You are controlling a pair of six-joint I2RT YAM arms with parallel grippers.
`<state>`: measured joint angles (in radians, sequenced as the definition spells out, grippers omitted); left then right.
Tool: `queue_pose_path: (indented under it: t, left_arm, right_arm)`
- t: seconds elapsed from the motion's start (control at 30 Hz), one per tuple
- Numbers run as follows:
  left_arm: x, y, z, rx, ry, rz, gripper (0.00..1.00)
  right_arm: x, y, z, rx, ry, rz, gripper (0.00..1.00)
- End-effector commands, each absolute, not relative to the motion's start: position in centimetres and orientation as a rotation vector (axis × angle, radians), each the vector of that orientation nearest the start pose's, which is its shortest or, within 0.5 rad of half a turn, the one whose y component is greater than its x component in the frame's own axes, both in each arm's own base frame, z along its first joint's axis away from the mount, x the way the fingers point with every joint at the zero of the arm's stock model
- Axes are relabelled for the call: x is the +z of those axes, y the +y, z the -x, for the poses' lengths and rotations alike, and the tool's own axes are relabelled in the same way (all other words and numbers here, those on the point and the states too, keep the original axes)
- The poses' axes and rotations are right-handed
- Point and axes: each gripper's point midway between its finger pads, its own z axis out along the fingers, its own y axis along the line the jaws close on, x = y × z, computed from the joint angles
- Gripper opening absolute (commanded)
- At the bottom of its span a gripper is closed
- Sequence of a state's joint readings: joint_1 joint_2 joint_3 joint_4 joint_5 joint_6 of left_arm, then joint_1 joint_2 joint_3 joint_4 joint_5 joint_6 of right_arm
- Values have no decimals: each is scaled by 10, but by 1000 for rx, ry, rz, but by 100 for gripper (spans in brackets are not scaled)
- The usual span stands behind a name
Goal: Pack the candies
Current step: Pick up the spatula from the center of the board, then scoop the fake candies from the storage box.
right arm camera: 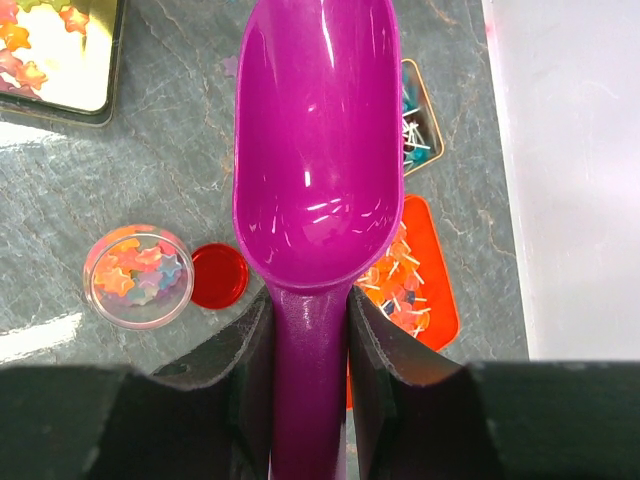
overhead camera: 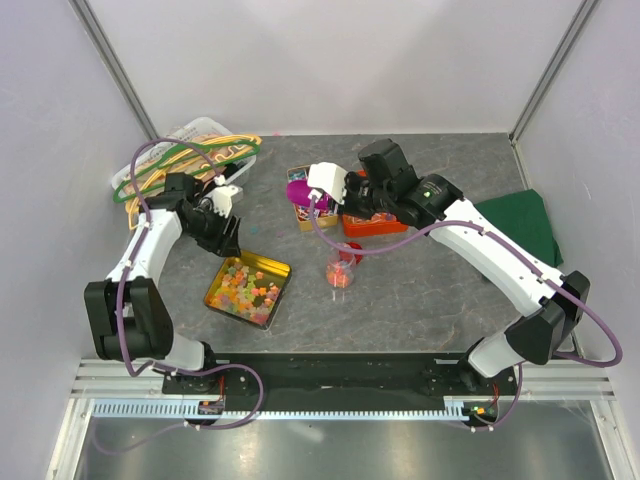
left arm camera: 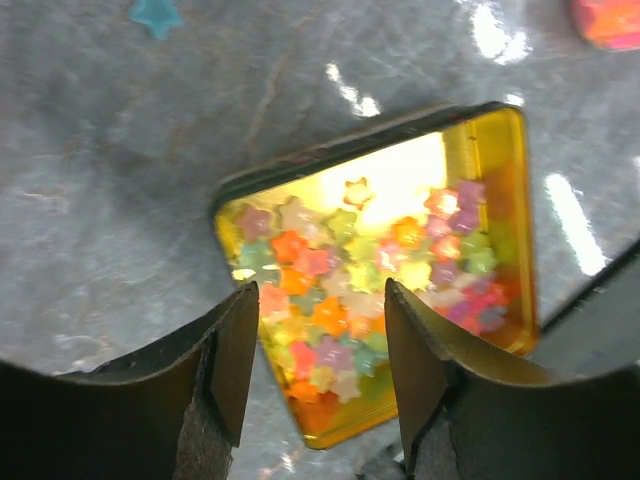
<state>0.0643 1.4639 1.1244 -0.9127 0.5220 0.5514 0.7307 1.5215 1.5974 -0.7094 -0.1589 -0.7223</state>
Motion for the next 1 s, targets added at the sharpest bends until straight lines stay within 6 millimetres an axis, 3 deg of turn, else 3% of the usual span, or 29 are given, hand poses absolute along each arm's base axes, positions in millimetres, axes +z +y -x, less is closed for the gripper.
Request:
queue_pose_path:
  t: [0.0, 0.17, 0.4, 0.97]
  left_arm:
    - [106, -28, -307, -325, 2473, -801, 58]
    - [86, -16, -307, -237, 2498, -797, 55]
    - [69, -3, -322, -133, 2489, -759, 41]
    - [40, -9, -327, -62, 2490, -790, 30]
  right_arm:
    - [301, 295, -322, 195, 1536, 1502, 0]
    - [298, 296, -322, 202, 1541, 1506, 0]
    - [296, 298, -318, 209, 1541, 1522, 0]
    - [288, 307, -306, 195, 1539, 1591, 0]
